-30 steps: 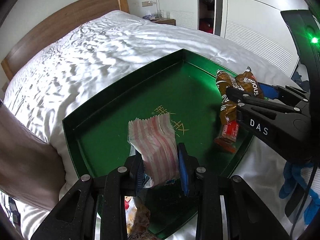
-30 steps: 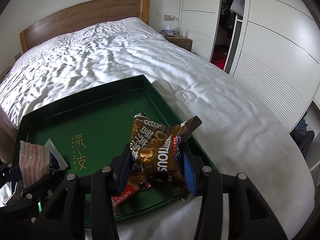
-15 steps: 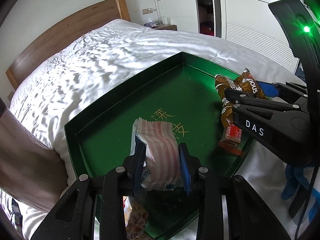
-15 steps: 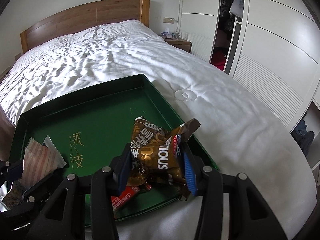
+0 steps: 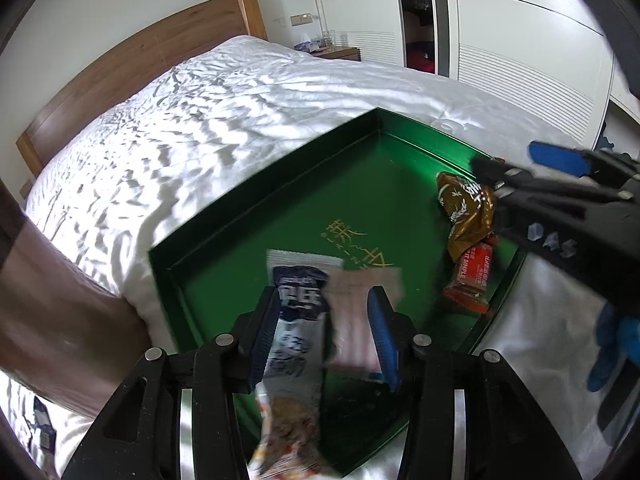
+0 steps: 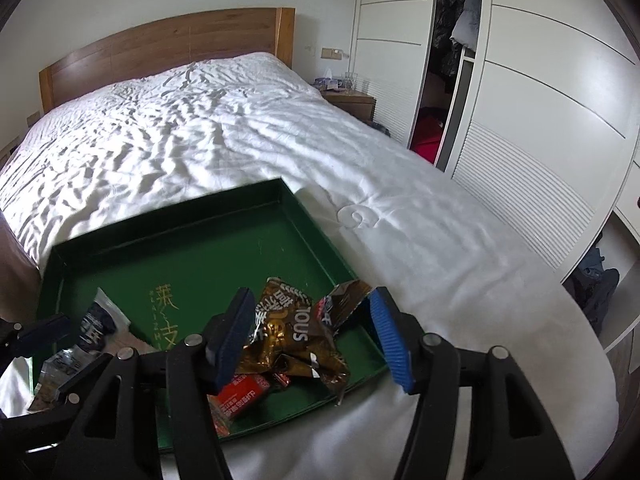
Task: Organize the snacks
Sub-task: 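Open both tools to drop the packets into the green tray and withdraw, then move both open tools back toward the remaining snacks on the bed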
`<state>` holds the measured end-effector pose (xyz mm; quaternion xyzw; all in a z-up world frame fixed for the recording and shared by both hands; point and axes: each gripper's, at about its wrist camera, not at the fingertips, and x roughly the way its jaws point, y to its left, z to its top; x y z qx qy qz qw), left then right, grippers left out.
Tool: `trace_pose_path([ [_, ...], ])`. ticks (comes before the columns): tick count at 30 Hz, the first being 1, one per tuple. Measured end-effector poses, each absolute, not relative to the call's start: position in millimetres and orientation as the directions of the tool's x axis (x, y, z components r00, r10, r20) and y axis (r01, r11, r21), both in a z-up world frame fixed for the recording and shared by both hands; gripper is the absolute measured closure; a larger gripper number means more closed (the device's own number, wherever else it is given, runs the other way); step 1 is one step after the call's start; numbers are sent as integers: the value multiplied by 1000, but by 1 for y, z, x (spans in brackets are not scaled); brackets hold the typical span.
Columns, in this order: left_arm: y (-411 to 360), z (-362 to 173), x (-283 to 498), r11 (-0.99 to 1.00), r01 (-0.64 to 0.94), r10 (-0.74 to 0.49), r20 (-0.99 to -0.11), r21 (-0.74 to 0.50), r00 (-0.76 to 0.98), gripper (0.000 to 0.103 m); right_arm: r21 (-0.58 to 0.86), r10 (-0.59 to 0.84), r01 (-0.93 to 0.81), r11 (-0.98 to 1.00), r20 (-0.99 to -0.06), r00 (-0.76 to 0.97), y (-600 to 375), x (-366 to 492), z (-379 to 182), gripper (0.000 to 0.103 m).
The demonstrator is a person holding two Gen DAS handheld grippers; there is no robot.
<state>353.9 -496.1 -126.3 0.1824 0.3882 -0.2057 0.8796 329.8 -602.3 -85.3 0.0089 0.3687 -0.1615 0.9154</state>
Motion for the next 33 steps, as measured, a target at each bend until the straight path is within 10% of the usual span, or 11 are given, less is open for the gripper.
trace_pose_path([
  [33, -141, 241, 98, 980, 176, -137, -340, 88, 930, 51, -51, -45, 33, 998, -264, 963, -367, 9, 315, 38],
])
